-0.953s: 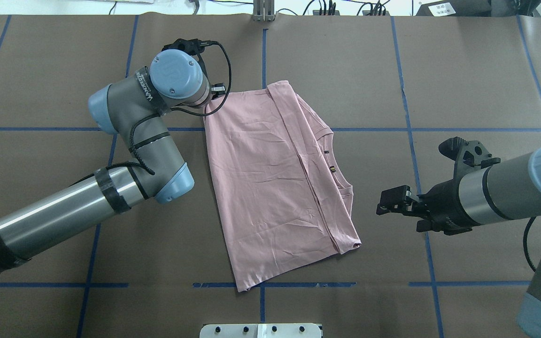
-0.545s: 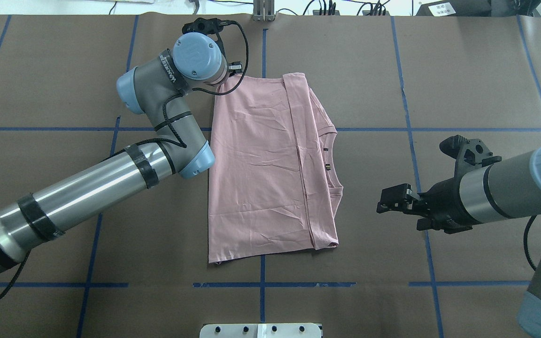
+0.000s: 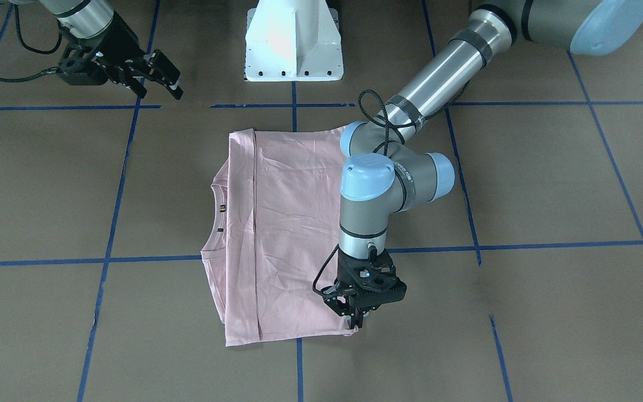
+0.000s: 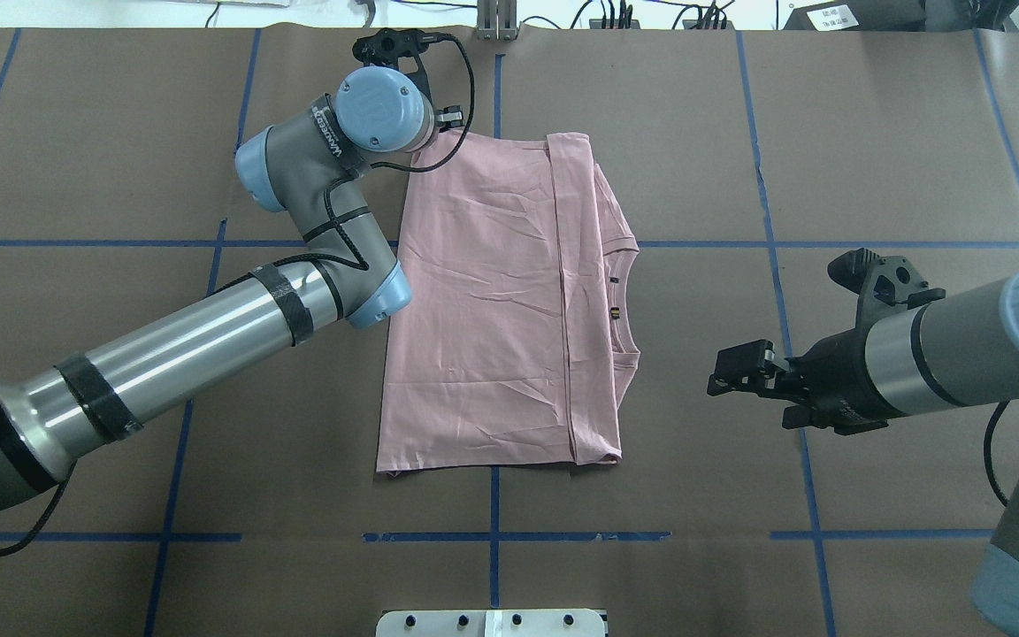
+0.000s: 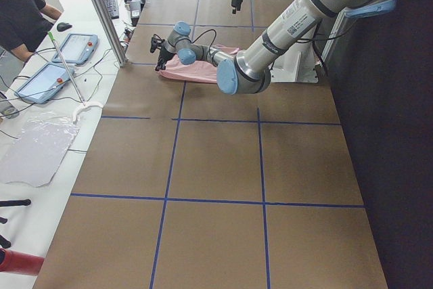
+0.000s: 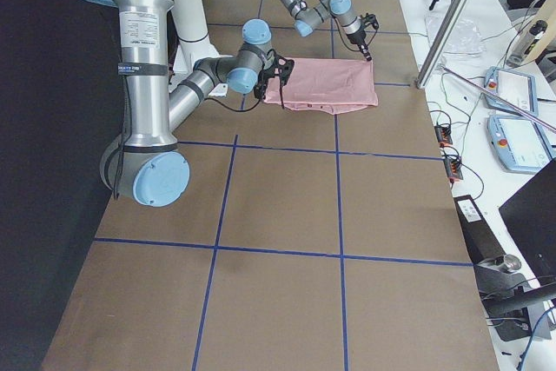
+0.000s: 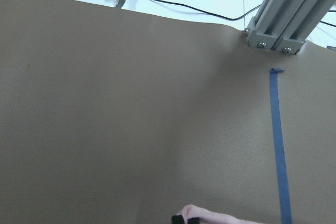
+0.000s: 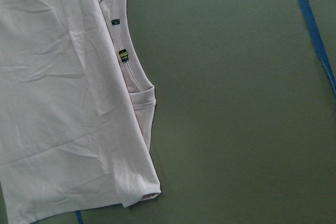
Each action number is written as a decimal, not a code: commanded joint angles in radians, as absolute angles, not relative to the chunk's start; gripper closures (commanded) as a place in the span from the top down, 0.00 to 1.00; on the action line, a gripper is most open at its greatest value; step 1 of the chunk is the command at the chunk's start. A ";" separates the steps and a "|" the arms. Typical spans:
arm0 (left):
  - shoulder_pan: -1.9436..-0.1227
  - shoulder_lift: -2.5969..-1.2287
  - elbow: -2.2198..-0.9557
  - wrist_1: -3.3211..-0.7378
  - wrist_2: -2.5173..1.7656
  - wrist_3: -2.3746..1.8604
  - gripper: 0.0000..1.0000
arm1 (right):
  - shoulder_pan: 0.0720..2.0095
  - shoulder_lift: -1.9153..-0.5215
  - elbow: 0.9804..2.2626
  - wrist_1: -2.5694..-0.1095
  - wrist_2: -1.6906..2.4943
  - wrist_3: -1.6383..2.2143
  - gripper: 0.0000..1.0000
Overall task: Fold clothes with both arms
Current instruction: 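Move the left gripper down to the shirt's edge nearest the robot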
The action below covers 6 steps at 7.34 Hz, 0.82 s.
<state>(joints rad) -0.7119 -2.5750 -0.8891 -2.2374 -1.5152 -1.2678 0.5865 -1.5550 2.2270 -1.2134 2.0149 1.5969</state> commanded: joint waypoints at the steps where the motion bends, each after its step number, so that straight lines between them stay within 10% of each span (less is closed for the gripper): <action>1: -0.726 -2.563 -0.931 -2.295 -1.560 -1.287 1.00 | 0.594 -1.545 2.223 -1.213 1.994 1.597 1.00; 6: -0.551 -2.166 -1.577 -2.008 -1.660 -1.561 1.00 | 0.595 -1.526 2.226 -1.220 1.982 1.595 1.00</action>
